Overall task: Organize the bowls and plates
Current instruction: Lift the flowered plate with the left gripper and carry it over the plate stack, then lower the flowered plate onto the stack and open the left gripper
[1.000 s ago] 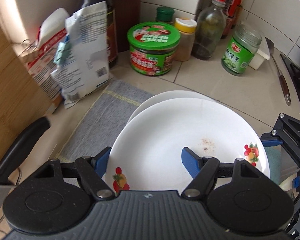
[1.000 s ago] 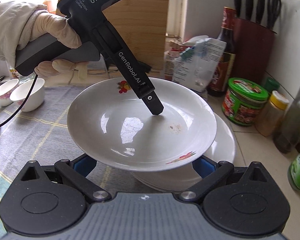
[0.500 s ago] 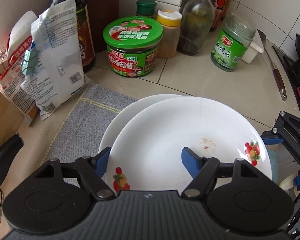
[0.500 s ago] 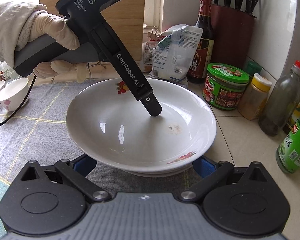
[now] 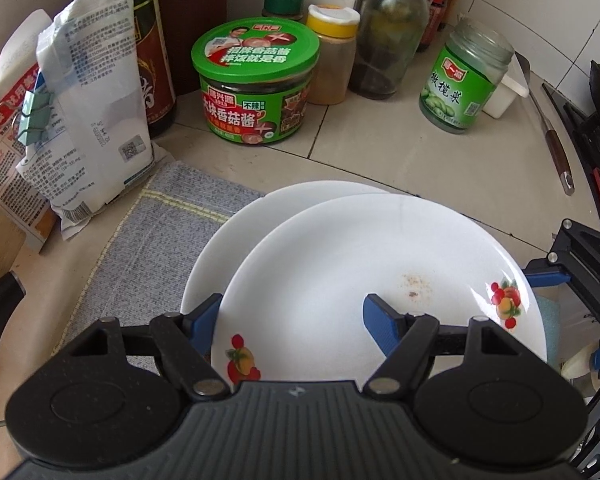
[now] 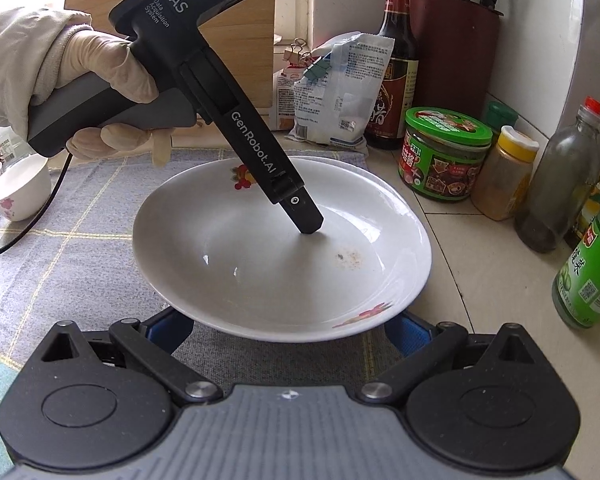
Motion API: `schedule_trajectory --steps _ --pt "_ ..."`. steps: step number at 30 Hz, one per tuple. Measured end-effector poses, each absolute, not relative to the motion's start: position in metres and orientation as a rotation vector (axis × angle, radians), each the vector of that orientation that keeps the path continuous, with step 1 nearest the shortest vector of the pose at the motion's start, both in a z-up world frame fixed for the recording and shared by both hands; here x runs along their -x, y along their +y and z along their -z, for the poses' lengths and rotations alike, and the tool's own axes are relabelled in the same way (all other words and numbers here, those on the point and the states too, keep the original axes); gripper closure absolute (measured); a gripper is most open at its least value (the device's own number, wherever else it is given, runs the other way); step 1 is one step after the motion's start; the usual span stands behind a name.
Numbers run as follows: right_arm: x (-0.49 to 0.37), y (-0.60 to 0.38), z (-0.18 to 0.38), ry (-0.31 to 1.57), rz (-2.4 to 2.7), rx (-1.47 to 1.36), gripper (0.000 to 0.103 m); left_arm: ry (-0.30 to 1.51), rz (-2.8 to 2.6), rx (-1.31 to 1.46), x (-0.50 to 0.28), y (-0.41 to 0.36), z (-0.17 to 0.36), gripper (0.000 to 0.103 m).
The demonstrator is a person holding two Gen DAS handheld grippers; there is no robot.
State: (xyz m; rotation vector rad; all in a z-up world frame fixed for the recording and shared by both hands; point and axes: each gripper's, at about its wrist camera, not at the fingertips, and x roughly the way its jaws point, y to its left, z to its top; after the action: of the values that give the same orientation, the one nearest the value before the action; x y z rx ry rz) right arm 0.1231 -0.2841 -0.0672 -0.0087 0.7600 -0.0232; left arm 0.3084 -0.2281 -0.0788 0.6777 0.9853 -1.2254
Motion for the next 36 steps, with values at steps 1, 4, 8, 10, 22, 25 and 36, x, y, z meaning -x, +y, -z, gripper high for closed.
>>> schedule_trajectory --steps 1,4,8,10,22,25,36 --pt "-0.123 -0.284 0.067 0.759 0.024 0.009 0.0 0.989 1.225 -0.674 -0.309 -0.228 0.079 0.029" --pt "-0.124 -0.284 0.067 0.762 0.027 0.013 0.0 0.987 1.227 -0.674 -0.309 -0.228 0.079 0.029" --pt "-0.124 -0.283 0.067 0.77 0.032 0.02 0.0 0.989 1.228 -0.675 -0.309 -0.229 0.079 0.029" --pt "-0.125 -0.283 0.067 0.772 0.033 0.017 0.0 0.994 1.227 -0.68 -0.309 -0.229 0.079 0.028" --pt "-0.12 -0.284 0.064 0.764 0.028 0.011 0.0 0.991 1.223 -0.726 -0.303 -0.231 0.083 0.023" --pt "-0.12 -0.284 0.064 0.761 0.026 0.011 0.0 0.984 1.221 -0.742 -0.301 -0.232 0.083 0.022" --pt "-0.117 -0.282 0.064 0.752 0.015 0.015 0.0 0.962 1.214 -0.786 -0.298 -0.233 0.083 0.02"
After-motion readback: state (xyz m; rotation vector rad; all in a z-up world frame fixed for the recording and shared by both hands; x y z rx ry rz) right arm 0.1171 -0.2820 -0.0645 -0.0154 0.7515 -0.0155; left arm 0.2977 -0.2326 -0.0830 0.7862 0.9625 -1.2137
